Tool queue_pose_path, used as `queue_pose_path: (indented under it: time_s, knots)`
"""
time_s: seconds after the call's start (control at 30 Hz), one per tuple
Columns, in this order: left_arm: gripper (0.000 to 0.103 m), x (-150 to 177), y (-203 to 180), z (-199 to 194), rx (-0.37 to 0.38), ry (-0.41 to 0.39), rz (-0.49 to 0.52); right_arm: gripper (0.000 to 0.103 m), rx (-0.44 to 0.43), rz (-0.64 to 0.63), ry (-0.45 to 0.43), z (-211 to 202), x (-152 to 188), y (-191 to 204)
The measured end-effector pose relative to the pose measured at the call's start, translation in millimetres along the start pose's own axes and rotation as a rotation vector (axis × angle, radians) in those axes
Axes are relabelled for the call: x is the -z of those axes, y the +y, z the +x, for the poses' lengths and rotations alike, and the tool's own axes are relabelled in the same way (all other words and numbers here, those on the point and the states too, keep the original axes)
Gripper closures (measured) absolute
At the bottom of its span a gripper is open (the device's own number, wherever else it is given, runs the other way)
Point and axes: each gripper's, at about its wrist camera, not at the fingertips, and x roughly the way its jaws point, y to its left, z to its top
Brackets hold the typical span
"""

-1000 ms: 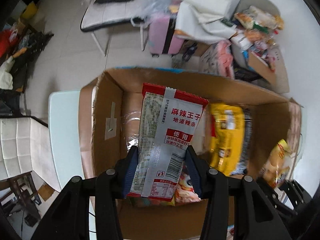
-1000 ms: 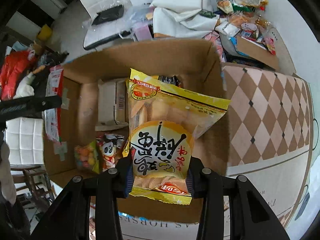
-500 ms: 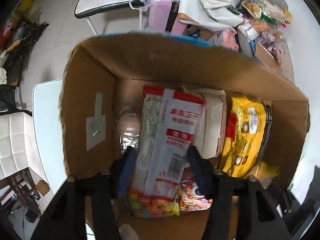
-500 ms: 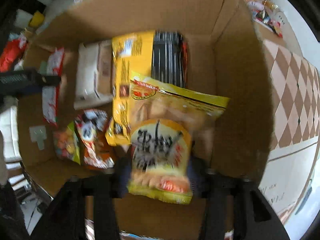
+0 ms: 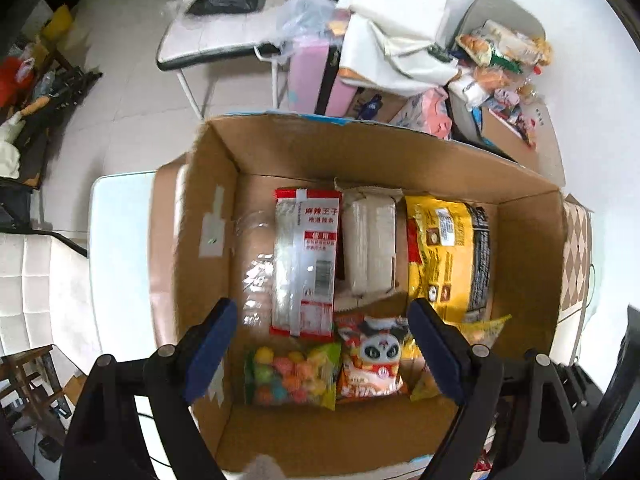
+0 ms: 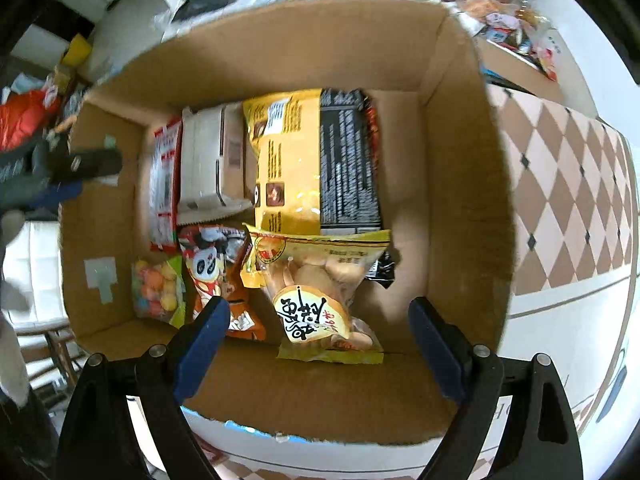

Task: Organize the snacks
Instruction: 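Lower both packs into the cardboard box and open both tools, then grasp the cranberry oat cookie pack with the right tool while the left tool grasps the brown-red pastry pack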

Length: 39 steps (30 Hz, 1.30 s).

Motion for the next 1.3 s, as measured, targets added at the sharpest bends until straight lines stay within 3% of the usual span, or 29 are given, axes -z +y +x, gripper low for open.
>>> queue_pose_path:
  time_s: [0.27, 0.47, 0.9, 1.13, 1.3]
  knots:
    - [0.016, 60.7, -5.3, -51.1, -0.02, -0.166, -0.005, 0.01, 0.035, -0.011, -0.118, -47.8, 25.8, 9.3]
    - [0.016, 108.5, -8.8, -84.3, -0.032, -0.275, 0.004, 0.01, 0.059, -0.04, -0.246, -93.5, 63.4, 12.0]
    - [0.016, 192.2, -22.8, -140.6, -0.087, -0.437, 0.039, 0.01, 0.065, -0.078, -0.41, -153.5, 146.7, 14.2]
    - [0.016, 219.6, -27.0, -149.4, -0.082, -0.441, 0.012, 0.01, 0.033, -0.079, -0.443, -173.8, 175.8, 12.3]
    - [0.016, 243.1, -10.2, -125.3, -0.073, -0.354, -0.063, 0.01, -0.013, -0.055, -0.382, -157.2, 193.0, 3.0]
